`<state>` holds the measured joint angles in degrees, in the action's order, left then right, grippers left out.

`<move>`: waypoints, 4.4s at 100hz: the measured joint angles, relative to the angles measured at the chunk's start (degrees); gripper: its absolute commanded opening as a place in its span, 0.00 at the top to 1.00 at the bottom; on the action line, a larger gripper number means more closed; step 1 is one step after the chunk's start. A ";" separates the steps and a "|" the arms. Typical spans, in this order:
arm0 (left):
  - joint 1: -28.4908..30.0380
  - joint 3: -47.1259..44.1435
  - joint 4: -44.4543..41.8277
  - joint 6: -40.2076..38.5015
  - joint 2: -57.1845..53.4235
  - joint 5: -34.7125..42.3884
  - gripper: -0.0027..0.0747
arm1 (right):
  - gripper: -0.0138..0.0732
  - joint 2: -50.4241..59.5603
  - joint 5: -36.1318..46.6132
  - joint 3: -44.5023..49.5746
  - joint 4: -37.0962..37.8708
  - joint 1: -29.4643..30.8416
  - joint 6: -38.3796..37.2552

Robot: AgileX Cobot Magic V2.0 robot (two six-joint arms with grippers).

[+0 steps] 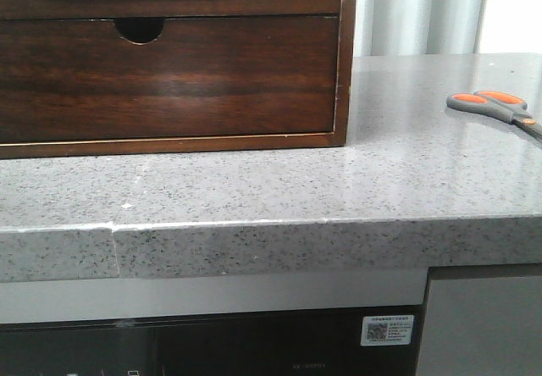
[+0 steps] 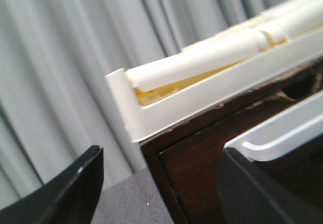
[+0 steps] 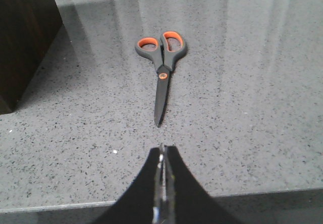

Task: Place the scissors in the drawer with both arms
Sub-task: 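Hook the left gripper onto the white drawer handle, then pull the drawer open toward the robot with the left gripper, then lower the right gripper over the black-and-orange scissors handles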

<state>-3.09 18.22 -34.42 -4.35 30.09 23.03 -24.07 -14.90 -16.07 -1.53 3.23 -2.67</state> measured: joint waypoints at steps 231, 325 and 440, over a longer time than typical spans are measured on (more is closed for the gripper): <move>-9.14 5.75 -34.99 10.16 19.21 9.51 0.96 | 0.98 -0.09 0.23 0.66 0.00 0.00 0.00; -9.14 0.55 -34.63 7.95 10.83 14.56 0.60 | 0.98 -0.09 0.01 0.66 0.00 0.00 0.00; -9.14 0.55 -3.23 -8.56 -1.84 11.14 0.65 | 0.55 -28.74 -19.51 -31.33 -0.09 0.00 1.95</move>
<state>-12.23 18.77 -37.65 -12.91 28.25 34.18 -52.82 -34.42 -47.40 -1.62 3.23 -0.72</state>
